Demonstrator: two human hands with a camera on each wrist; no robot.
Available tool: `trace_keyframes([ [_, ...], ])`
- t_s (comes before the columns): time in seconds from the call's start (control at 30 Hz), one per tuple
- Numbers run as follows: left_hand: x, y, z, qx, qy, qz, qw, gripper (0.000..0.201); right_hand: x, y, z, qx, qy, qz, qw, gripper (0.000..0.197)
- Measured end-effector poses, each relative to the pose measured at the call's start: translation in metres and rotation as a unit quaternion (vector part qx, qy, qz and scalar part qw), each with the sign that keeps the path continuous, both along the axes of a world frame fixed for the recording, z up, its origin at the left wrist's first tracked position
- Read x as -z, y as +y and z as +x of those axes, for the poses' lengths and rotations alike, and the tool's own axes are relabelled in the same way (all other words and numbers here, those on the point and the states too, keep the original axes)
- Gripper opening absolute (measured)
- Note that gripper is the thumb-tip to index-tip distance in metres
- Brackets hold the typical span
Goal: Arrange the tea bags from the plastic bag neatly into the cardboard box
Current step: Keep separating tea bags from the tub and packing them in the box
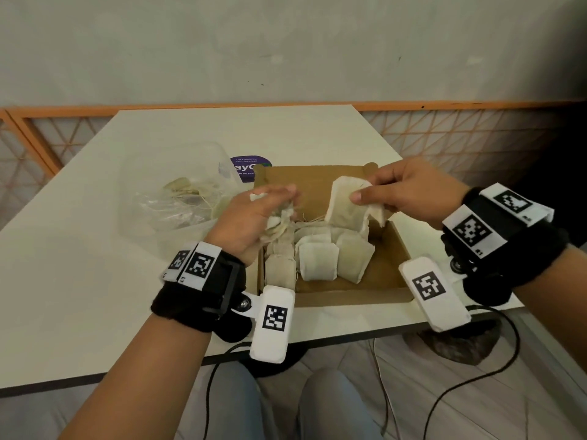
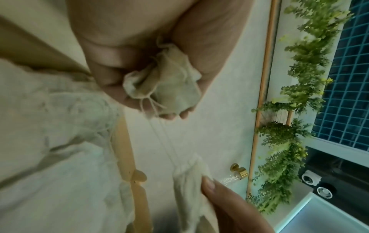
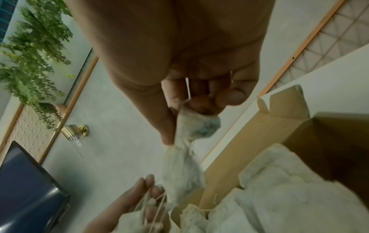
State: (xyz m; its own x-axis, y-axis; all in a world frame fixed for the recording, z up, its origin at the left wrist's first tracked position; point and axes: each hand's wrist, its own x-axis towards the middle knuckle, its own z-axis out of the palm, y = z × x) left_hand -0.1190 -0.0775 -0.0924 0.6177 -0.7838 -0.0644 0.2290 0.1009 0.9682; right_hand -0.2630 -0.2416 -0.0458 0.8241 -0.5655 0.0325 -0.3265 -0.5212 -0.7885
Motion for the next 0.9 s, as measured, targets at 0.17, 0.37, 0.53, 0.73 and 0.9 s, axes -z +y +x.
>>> trace_keyframes([
  [0.17,-0.002,-0.005,0.012,-0.083,-0.014,-0.064,0.994,0.006,0.001,0.009,-0.003,-0.055,0.012,-0.020,0.998,0.035],
  [0.37,-0.012,-0.016,-0.005,0.149,-0.084,0.115,0.978,0.063,-0.007,0.023,0.002,-0.114,0.004,0.027,0.993,0.031],
  [0.53,-0.016,-0.017,-0.009,0.218,0.018,0.098,0.971,0.050,-0.014,0.027,0.001,-0.134,0.001,0.045,0.990,0.012],
  [0.73,-0.017,-0.018,-0.015,0.210,0.006,0.102,0.972,0.042,-0.020,0.029,-0.002,-0.165,-0.007,0.088,0.982,0.005],
  [0.9,-0.014,-0.017,-0.015,0.148,-0.073,0.097,0.982,0.028,-0.021,0.030,-0.002,-0.162,-0.013,0.100,0.982,0.007],
])
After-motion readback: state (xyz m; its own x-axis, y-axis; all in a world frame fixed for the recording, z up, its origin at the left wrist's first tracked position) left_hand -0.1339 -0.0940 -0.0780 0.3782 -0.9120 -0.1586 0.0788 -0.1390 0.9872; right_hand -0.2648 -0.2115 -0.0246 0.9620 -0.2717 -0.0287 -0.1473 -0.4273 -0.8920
